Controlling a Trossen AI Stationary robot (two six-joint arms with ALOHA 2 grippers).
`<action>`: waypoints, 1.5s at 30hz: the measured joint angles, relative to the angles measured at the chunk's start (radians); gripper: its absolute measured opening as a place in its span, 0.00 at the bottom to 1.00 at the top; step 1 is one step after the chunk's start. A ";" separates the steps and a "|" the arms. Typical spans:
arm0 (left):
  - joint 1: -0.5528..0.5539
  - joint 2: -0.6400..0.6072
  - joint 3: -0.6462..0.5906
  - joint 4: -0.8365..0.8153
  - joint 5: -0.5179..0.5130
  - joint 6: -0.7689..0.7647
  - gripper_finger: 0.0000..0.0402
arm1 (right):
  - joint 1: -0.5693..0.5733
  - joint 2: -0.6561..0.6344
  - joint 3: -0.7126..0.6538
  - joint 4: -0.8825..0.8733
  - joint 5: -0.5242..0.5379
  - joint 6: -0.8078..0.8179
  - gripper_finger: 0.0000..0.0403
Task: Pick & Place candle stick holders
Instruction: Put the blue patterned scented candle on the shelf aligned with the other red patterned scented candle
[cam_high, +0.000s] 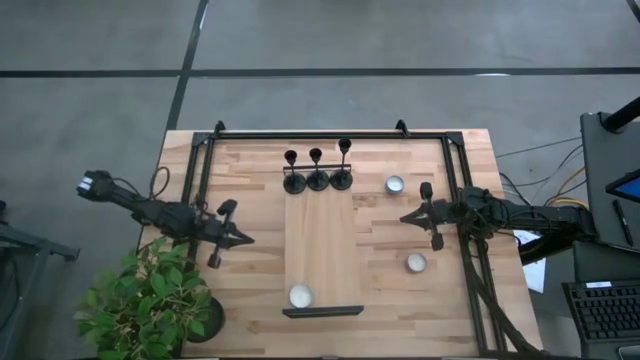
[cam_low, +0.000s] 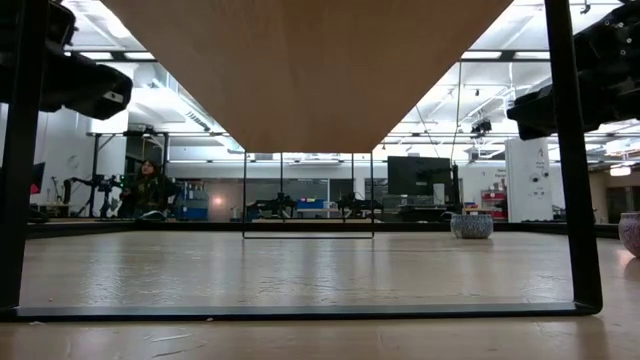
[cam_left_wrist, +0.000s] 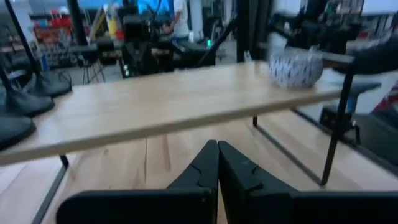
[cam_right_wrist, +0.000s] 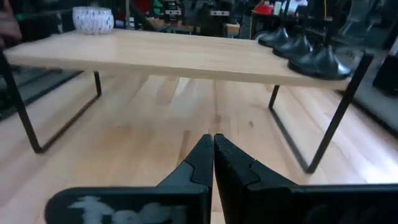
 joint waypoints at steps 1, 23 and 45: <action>0.000 -0.013 -0.006 0.000 0.000 0.000 0.01 | 0.000 0.000 0.000 0.001 0.000 0.039 0.02; 0.000 -0.108 -0.011 -0.054 0.008 0.016 0.02 | 0.000 0.061 0.003 0.315 0.109 0.404 0.02; 0.000 -0.108 -0.012 -0.053 0.008 0.015 0.02 | -0.003 0.870 0.573 -0.429 0.527 0.058 0.38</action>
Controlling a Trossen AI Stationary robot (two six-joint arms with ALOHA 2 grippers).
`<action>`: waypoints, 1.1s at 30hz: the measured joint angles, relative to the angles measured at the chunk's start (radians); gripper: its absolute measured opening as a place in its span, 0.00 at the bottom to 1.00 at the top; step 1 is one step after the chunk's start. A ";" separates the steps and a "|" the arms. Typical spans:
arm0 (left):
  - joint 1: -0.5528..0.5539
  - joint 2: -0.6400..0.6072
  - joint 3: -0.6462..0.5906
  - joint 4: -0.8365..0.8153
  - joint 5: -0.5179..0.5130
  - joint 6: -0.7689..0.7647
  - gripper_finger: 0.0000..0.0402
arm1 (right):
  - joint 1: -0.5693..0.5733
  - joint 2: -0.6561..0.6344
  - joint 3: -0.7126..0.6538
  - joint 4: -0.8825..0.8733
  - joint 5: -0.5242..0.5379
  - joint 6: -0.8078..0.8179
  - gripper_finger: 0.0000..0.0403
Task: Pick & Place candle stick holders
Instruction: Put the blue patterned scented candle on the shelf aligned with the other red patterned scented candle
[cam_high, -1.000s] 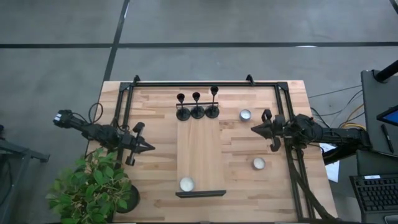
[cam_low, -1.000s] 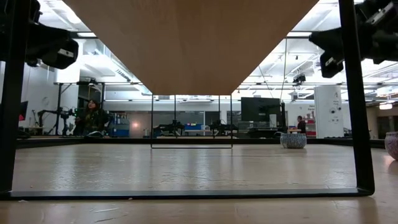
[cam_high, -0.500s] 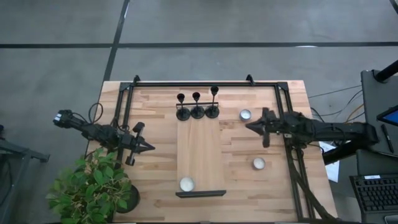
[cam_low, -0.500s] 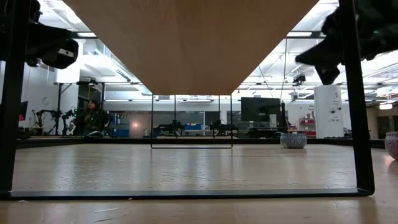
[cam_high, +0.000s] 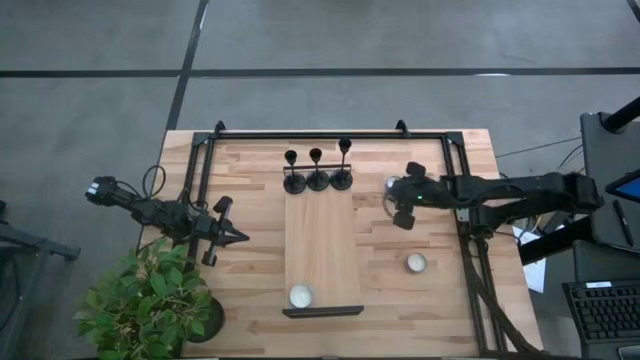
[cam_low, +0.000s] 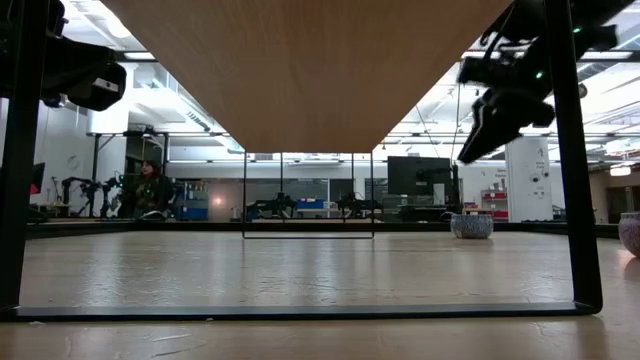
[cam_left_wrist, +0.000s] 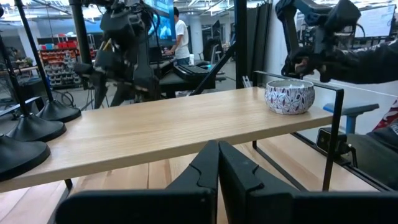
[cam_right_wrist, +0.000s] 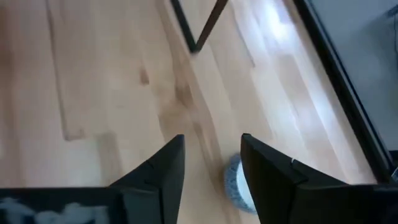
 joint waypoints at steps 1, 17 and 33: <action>0.000 0.000 0.000 0.000 0.000 0.000 0.02 | -0.005 0.029 0.007 0.000 0.003 -0.016 0.38; 0.000 0.000 -0.001 0.000 0.000 0.000 0.02 | -0.148 0.266 0.000 -0.051 -0.002 -0.096 0.30; 0.000 0.000 -0.001 -0.001 0.000 0.000 0.02 | -0.165 0.303 -0.003 -0.028 -0.003 -0.133 0.19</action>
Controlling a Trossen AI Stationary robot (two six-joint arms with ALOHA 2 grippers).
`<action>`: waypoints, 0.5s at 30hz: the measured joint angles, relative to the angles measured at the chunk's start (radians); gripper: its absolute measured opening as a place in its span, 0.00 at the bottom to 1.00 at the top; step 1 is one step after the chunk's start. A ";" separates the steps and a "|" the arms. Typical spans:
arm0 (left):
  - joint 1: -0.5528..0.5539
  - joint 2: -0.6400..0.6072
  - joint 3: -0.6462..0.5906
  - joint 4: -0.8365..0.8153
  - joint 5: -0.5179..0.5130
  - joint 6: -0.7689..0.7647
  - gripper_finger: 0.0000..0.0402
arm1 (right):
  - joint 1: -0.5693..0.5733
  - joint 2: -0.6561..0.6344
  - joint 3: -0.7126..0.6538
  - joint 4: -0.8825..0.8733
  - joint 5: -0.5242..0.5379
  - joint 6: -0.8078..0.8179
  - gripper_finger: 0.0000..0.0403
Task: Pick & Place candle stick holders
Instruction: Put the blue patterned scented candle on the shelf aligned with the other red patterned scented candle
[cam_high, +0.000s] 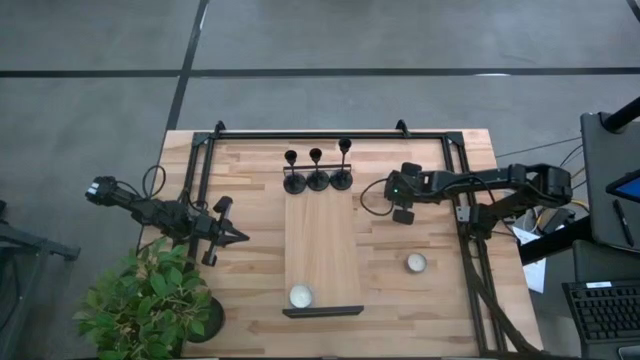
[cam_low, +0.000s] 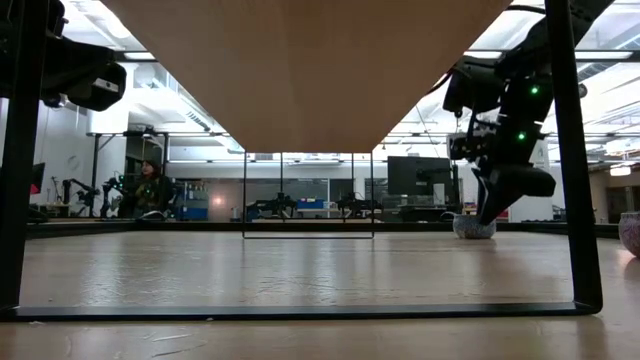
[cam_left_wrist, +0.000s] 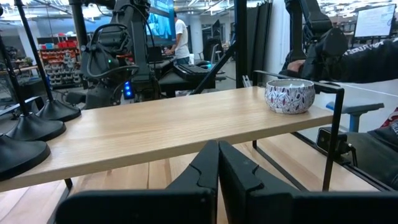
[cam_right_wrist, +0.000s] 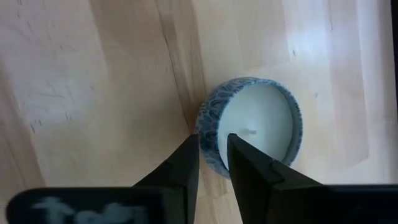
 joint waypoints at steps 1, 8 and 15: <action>0.000 0.000 0.000 0.000 0.000 0.000 0.02 | 0.000 -0.002 0.000 0.001 0.000 -0.003 0.19; 0.000 0.000 0.000 0.000 0.000 0.000 0.02 | 0.000 -0.002 0.000 0.001 -0.003 -0.004 0.10; 0.000 0.000 0.000 0.000 0.000 0.000 0.02 | 0.004 -0.003 0.000 -0.002 -0.010 0.021 0.02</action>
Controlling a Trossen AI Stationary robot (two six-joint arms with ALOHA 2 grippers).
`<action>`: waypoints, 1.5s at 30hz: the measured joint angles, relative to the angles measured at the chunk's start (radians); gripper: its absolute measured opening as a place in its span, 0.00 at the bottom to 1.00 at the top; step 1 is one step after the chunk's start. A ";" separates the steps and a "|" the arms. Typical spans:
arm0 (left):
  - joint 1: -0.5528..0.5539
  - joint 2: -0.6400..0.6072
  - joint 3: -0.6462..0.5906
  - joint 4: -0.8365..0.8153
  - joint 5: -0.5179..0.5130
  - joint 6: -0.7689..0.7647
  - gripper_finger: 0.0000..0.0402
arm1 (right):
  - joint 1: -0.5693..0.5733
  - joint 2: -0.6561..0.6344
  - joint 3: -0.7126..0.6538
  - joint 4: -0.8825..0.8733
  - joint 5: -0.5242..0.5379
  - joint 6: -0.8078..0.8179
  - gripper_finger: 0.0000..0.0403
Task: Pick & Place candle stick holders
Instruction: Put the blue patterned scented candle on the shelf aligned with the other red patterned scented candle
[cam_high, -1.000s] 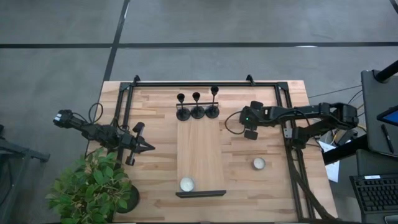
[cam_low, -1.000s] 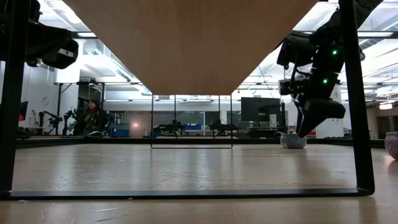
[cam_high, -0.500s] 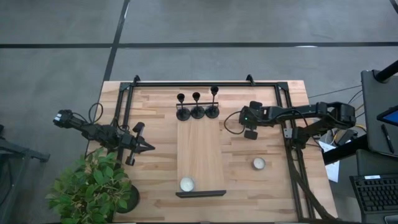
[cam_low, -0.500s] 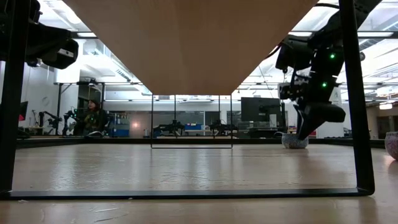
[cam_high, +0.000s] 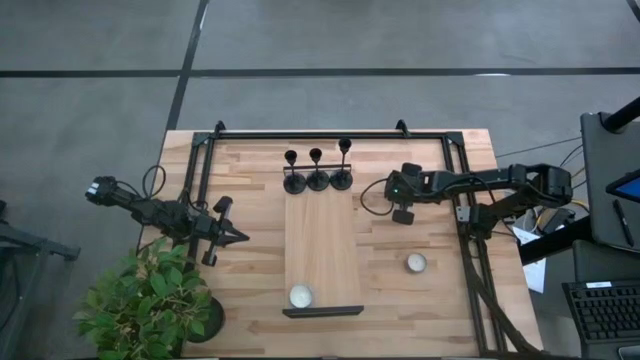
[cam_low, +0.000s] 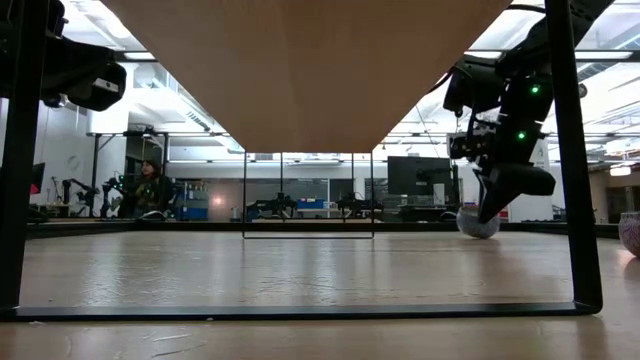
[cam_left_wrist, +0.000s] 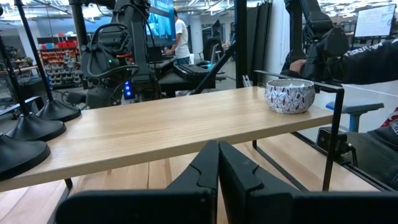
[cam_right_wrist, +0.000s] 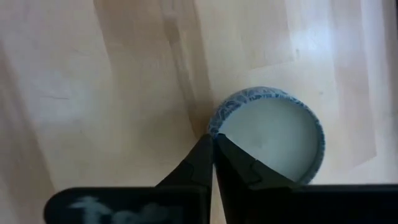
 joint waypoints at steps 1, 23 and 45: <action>0.000 0.000 0.000 0.000 0.000 0.000 0.02 | 0.002 -0.001 0.000 -0.003 -0.008 0.010 0.02; 0.000 0.000 0.000 0.000 0.000 0.000 0.02 | 0.348 -0.122 0.303 -0.327 -0.147 0.300 0.02; 0.000 0.000 0.000 -0.001 0.000 0.000 0.02 | 0.696 0.278 0.958 -0.612 -0.150 0.342 0.02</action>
